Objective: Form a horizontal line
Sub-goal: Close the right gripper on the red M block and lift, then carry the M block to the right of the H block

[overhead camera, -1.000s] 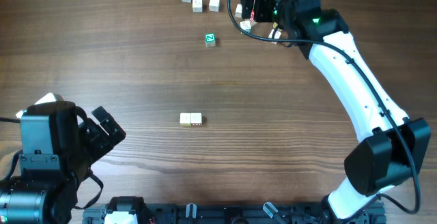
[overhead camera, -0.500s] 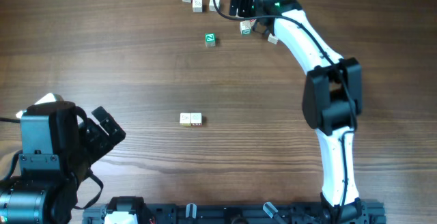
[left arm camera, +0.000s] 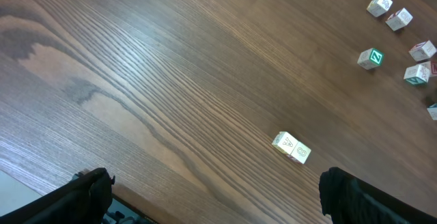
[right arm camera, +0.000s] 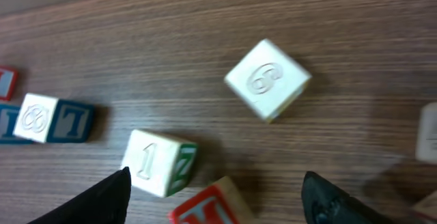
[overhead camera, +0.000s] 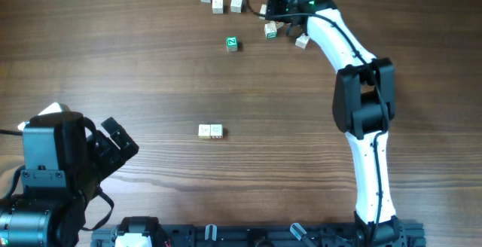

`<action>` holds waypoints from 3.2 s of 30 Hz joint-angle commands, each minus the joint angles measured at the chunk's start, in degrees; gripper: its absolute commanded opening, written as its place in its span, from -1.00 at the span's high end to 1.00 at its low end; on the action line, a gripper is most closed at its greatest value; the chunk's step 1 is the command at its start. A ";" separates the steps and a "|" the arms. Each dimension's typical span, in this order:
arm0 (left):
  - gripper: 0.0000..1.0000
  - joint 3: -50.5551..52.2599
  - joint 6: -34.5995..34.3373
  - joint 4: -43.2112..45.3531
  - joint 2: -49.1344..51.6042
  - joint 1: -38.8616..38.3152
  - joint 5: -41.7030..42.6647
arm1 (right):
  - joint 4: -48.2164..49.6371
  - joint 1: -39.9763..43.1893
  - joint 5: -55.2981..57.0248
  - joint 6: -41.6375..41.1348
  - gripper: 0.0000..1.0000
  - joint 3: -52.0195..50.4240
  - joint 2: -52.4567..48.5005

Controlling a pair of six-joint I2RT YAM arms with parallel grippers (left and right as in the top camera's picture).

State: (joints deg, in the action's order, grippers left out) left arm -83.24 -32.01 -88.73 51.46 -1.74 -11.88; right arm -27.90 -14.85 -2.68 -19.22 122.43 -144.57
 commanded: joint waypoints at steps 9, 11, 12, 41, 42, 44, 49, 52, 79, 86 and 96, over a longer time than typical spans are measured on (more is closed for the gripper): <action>-1.00 -0.17 0.07 0.07 -0.09 0.37 0.50 | -2.40 -0.24 -3.08 2.75 -0.33 1.70 -4.59; -1.00 -0.17 0.07 0.07 -0.09 0.37 0.50 | -2.60 -0.24 -2.27 2.69 -0.18 1.70 -4.59; -1.00 -0.17 0.07 0.07 -0.09 0.37 0.50 | -2.80 -0.22 -1.46 2.69 -0.15 1.70 -4.59; -1.00 -0.17 0.07 0.07 -0.09 0.37 0.50 | -21.90 -1.95 0.09 3.34 0.68 1.75 23.28; -1.00 -0.17 0.07 0.07 -0.09 0.37 0.50 | -24.30 -2.32 0.09 2.43 0.69 1.75 25.22; -1.00 -0.17 0.07 0.07 -0.09 0.37 0.50 | -29.70 -3.34 0.07 2.05 0.69 1.75 28.89; -1.00 -0.17 0.04 0.07 -0.09 0.37 0.50 | -42.10 -6.38 -0.09 -0.48 0.70 1.42 31.06; -1.00 -0.17 0.07 0.07 -0.09 0.37 0.50 | -44.63 -8.63 -0.09 -2.03 0.76 -2.29 30.45; -1.00 -0.17 0.07 0.07 -0.09 0.37 0.50 | -11.82 -29.11 1.40 -34.93 0.65 -45.27 30.36; -1.00 -0.17 0.07 0.07 -0.09 0.37 0.50 | -11.78 -29.11 1.62 -34.91 0.41 -45.27 30.36; -1.00 -0.17 0.07 0.07 -0.09 0.37 0.50 | -11.85 -29.11 1.62 -34.82 0.05 -45.27 30.36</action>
State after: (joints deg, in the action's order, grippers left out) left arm -83.24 -32.01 -88.73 51.46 -1.74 -11.88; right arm -39.79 -43.64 -2.48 -53.76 77.36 -113.89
